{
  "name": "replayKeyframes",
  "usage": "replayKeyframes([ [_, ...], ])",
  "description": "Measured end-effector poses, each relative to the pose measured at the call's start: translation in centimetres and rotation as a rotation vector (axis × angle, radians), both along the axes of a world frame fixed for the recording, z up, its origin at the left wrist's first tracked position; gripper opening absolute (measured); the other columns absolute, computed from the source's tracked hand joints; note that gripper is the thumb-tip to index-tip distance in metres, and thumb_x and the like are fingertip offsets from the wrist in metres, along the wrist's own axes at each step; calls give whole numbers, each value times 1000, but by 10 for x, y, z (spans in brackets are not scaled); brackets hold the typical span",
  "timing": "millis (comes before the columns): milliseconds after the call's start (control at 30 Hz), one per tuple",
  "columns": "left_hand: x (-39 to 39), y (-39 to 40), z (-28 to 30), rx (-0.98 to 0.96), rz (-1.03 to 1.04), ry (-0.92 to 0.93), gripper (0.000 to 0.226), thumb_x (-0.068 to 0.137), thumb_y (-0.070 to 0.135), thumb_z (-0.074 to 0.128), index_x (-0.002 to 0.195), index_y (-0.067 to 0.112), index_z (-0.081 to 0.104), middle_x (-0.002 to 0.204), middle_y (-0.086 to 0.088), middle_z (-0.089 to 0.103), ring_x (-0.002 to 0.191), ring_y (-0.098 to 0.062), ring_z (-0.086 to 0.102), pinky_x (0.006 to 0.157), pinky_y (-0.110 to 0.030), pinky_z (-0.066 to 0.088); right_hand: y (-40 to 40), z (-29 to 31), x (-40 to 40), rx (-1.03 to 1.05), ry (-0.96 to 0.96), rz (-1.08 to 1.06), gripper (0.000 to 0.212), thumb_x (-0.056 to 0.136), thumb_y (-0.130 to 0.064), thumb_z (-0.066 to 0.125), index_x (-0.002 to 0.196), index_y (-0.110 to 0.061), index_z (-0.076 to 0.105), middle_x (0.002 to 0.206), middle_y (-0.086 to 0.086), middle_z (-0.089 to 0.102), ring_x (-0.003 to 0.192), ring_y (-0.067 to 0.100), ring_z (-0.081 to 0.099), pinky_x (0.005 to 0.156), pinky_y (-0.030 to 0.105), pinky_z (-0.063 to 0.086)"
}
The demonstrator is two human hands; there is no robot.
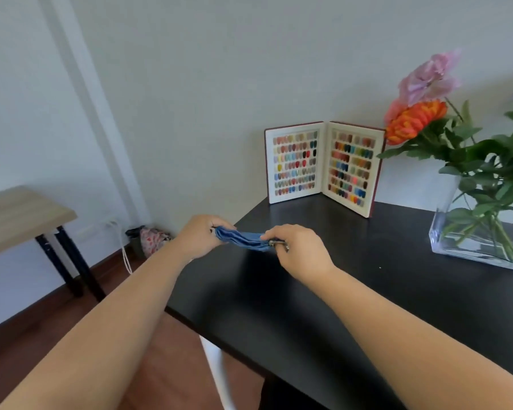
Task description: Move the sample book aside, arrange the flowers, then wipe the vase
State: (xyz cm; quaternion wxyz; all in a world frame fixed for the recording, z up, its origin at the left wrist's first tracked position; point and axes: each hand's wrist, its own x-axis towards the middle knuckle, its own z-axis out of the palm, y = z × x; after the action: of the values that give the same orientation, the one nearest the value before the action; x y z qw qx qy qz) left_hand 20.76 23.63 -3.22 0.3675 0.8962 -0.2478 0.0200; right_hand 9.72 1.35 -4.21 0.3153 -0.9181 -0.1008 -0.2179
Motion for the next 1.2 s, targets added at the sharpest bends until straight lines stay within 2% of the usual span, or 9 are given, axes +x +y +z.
replayKeyframes([
  [167, -20, 47, -36, 267, -133, -79, 54, 66, -21, 54, 93, 17, 81, 108, 2, 74, 106, -11, 67, 100, -30, 48, 41, -40, -26, -286, -54, 257, 38, 82, -1, 54, 109, -19, 73, 105, -1, 74, 93, 27, 66, 82, 38, 50],
  [267, -33, 63, -44, 349, -189, -112, 61, 67, -20, 49, 99, 20, 81, 115, 3, 73, 109, -2, 61, 101, -14, 41, 50, -45, -38, -375, 28, 317, 26, 83, -32, 53, 99, -31, 74, 92, -12, 73, 84, 13, 63, 83, 35, 44],
  [333, -38, 71, -41, 432, -167, -132, 62, 74, -17, 45, 106, 23, 79, 122, 7, 70, 112, 2, 55, 98, 0, 28, 49, -41, -34, -293, 78, 335, 31, 86, -47, 48, 78, -28, 72, 71, -15, 68, 68, 6, 57, 77, 30, 39],
  [433, -39, 63, -35, 499, -78, -227, 56, 80, -10, 46, 113, 25, 76, 126, 7, 68, 119, -11, 58, 104, -19, 35, 46, -33, -13, -78, 30, 242, 41, 94, -34, 49, 61, -12, 53, 55, 1, 52, 57, 17, 49, 64, 37, 45],
  [500, -43, 37, -36, 475, -29, -274, 49, 89, -1, 45, 124, 21, 69, 136, 2, 62, 128, -18, 52, 109, -28, 33, 45, -32, 5, -202, 20, 52, 25, 94, -31, 49, 77, -18, 64, 86, 0, 67, 89, 20, 60, 89, 39, 47],
  [533, -47, 20, -39, 458, -21, -257, 45, 95, 5, 43, 133, 20, 62, 144, 0, 55, 133, -19, 47, 112, -29, 30, 45, -34, 11, -314, 117, -43, 25, 94, -34, 48, 104, -23, 68, 119, 2, 64, 117, 21, 53, 106, 41, 37],
  [600, -52, -8, -49, 505, -30, -161, 45, 104, 24, 36, 149, 19, 42, 158, 1, 34, 144, -18, 31, 118, -37, 21, 44, -43, 19, -514, 360, -107, 52, 96, -46, 39, 143, -25, 41, 156, 4, 29, 144, 23, 19, 116, 49, 10],
  [800, -49, -3, -74, 708, -10, 31, 63, 103, 53, 17, 157, 26, 0, 166, 6, -6, 152, -19, -3, 120, -50, 0, 47, -72, 14, -562, 503, -166, 66, 96, -58, 11, 154, -25, 4, 162, 6, 1, 148, 25, -3, 112, 60, -4],
  [1200, -50, 0, -76, 717, -28, 39, 63, 102, 53, 15, 157, 27, -5, 165, 5, -12, 152, -17, -8, 119, -51, -6, 46, -74, 7, -499, 604, -96, 65, 97, -59, 7, 153, -28, -6, 161, 3, -15, 147, 22, -12, 109, 64, -10],
])
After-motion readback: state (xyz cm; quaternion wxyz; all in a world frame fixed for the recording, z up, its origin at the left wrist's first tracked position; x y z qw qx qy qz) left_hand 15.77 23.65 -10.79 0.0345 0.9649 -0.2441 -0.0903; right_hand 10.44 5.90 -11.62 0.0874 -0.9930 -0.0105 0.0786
